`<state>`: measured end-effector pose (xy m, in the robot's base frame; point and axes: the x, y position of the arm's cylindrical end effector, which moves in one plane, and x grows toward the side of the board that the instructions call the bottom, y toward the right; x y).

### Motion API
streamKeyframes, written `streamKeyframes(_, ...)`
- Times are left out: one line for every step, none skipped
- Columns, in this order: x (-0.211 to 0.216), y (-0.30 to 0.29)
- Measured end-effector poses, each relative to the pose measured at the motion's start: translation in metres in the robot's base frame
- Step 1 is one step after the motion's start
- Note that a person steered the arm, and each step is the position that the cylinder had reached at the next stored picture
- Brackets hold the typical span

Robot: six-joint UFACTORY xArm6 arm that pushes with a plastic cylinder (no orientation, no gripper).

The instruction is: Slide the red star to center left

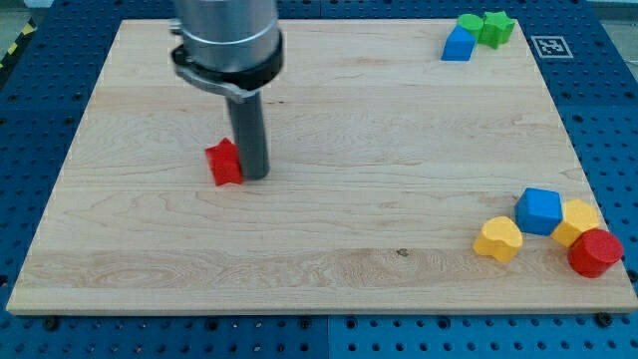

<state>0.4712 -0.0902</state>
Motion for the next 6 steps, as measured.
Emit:
streamKeyframes(0.000, -0.020)
streamKeyframes(0.000, -0.041)
streamKeyframes(0.001, -0.069)
streamKeyframes(0.001, -0.095)
streamKeyframes(0.001, -0.116)
streamKeyframes(-0.001, -0.131)
